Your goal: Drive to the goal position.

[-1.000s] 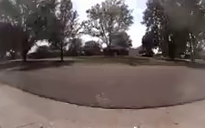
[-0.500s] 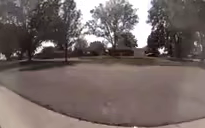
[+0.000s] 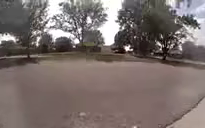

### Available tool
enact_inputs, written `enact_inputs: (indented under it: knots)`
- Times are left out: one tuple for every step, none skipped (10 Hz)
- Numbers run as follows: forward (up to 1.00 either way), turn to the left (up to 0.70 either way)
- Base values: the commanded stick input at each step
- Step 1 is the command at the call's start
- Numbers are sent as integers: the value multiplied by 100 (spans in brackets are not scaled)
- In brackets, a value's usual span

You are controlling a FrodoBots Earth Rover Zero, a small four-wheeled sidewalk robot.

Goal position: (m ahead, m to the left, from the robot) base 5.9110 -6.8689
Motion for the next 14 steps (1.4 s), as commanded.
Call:
enact_inputs:
  knots:
    - [70, 0]
    - [70, 0]
    - [70, 0]
    - [70, 0]
    - [70, 0]
    - [70, 0]
    - [70, 0]
    - [70, -32]
    - [70, -35]
    - [70, -35]
    - [70, -35]
    - [70, -35]
    - [70, -35]
    - [70, -35]
